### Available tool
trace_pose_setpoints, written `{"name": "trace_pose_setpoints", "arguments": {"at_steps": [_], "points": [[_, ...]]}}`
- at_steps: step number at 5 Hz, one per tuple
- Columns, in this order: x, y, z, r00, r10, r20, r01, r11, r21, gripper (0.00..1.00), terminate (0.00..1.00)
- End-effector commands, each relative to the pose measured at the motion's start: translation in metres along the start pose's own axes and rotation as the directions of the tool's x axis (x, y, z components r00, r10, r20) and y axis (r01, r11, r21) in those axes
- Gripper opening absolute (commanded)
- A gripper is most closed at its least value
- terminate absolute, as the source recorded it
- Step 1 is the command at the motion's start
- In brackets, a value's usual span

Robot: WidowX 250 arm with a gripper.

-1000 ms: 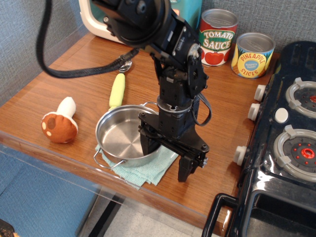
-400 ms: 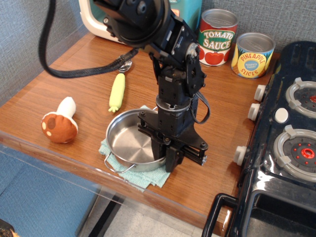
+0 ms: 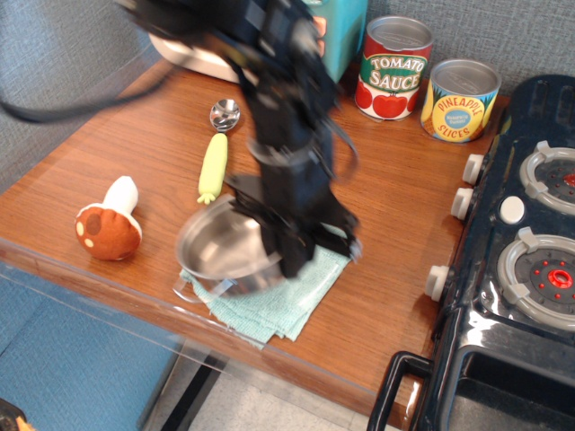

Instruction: Move the pot to the left side of the counter

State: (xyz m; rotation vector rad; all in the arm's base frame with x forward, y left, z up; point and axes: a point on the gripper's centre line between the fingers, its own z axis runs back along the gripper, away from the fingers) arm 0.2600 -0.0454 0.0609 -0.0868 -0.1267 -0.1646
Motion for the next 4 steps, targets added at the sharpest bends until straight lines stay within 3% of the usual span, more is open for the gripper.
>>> {"name": "trace_pose_setpoints", "arguments": {"at_steps": [1,3,4], "points": [[0.008,0.091,0.056,0.973,0.171,0.158,-0.183,0.981,0.065,0.00,0.00],[0.023,0.185,0.038,0.951,0.280,0.131,-0.296,0.947,0.121,0.00,0.00],[0.042,0.198,0.017,0.959,0.271,0.087,-0.281,0.951,0.131,0.00,0.00]]}}
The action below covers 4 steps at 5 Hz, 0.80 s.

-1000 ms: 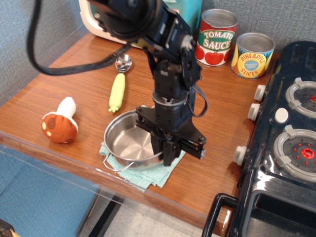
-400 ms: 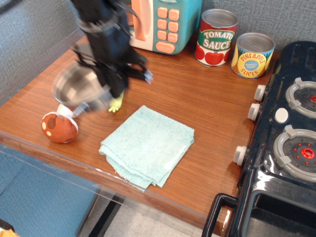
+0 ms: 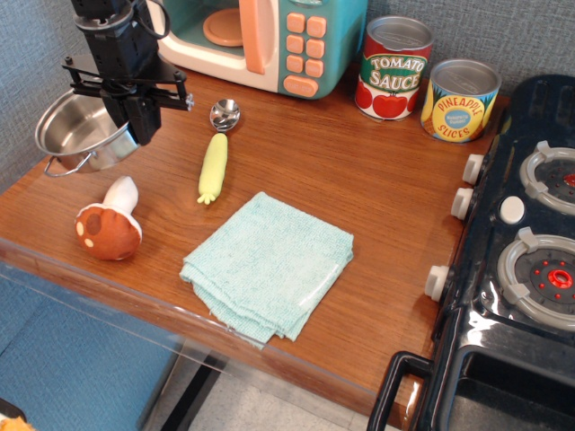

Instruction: Move the pot to the left side of the counter

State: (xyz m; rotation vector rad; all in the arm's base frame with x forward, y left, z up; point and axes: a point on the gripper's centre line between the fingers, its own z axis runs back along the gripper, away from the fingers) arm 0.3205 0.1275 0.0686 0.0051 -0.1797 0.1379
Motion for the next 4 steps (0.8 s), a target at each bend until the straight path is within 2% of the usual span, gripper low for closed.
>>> {"name": "trace_pose_setpoints", "arguments": {"at_steps": [1,2,3,4], "points": [[0.029,0.017,-0.029,0.999,-0.032,-0.027,0.033,0.999,0.018,0.00,0.00],[0.036,0.016,-0.044,0.997,-0.056,-0.061,0.056,0.998,0.005,0.00,0.00],[0.034,0.018,-0.044,0.997,-0.054,-0.057,0.053,0.998,-0.020,1.00,0.00],[0.032,0.022,-0.014,0.999,-0.042,0.031,0.042,0.999,-0.017,1.00,0.00]]}}
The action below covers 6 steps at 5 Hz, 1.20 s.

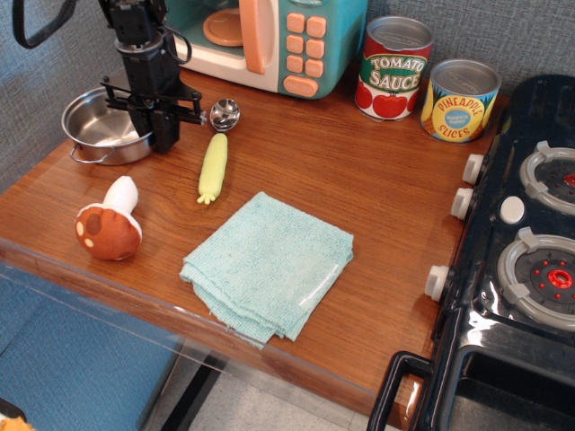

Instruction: Move the pot to the left side of the counter

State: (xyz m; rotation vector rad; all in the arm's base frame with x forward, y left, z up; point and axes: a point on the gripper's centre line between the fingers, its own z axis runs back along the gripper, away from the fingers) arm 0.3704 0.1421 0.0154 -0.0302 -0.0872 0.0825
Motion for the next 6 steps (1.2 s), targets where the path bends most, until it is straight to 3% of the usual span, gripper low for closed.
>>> {"name": "trace_pose_setpoints", "arguments": {"at_steps": [1,2,3,6], "points": [[-0.017,0.014,0.075,0.983,0.006,0.184,-0.014,0.999,0.044,1.00,0.00],[-0.024,0.010,0.096,0.976,0.012,0.217,-0.023,0.999,0.044,1.00,0.00],[-0.029,0.003,0.095,0.985,-0.044,0.170,0.026,0.993,0.111,1.00,0.00],[-0.029,0.003,0.095,0.985,-0.044,0.170,0.026,0.993,0.111,1.00,0.00]]}}
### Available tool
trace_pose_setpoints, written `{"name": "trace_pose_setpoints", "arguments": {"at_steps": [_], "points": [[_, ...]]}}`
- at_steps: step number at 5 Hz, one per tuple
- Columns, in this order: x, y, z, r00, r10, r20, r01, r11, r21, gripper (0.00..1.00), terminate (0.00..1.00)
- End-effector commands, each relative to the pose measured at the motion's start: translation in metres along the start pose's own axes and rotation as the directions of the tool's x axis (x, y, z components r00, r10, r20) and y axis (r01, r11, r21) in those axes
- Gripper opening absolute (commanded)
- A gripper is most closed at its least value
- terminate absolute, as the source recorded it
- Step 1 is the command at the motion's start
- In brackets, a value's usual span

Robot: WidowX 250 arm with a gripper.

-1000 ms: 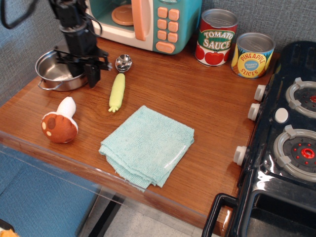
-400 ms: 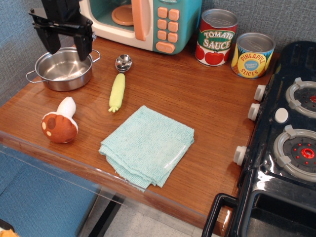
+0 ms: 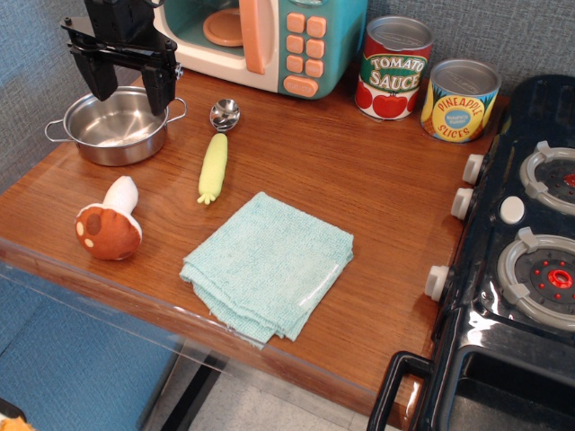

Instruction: Move the pot to the left side of the counter

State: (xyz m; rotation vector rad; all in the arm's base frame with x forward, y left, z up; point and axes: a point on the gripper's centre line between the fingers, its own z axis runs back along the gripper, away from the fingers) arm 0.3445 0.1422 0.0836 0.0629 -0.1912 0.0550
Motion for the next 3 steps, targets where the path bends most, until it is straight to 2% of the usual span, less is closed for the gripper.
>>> {"name": "trace_pose_setpoints", "arguments": {"at_steps": [1,2,3], "points": [[-0.0069,0.0056,0.0258,0.998,-0.002,0.065,0.000,1.000,0.022,1.00,0.00],[-0.0069,0.0056,0.0258,0.998,-0.002,0.065,0.000,1.000,0.022,1.00,0.00],[-0.0069,0.0056,0.0258,0.998,-0.002,0.065,0.000,1.000,0.022,1.00,1.00]]}}
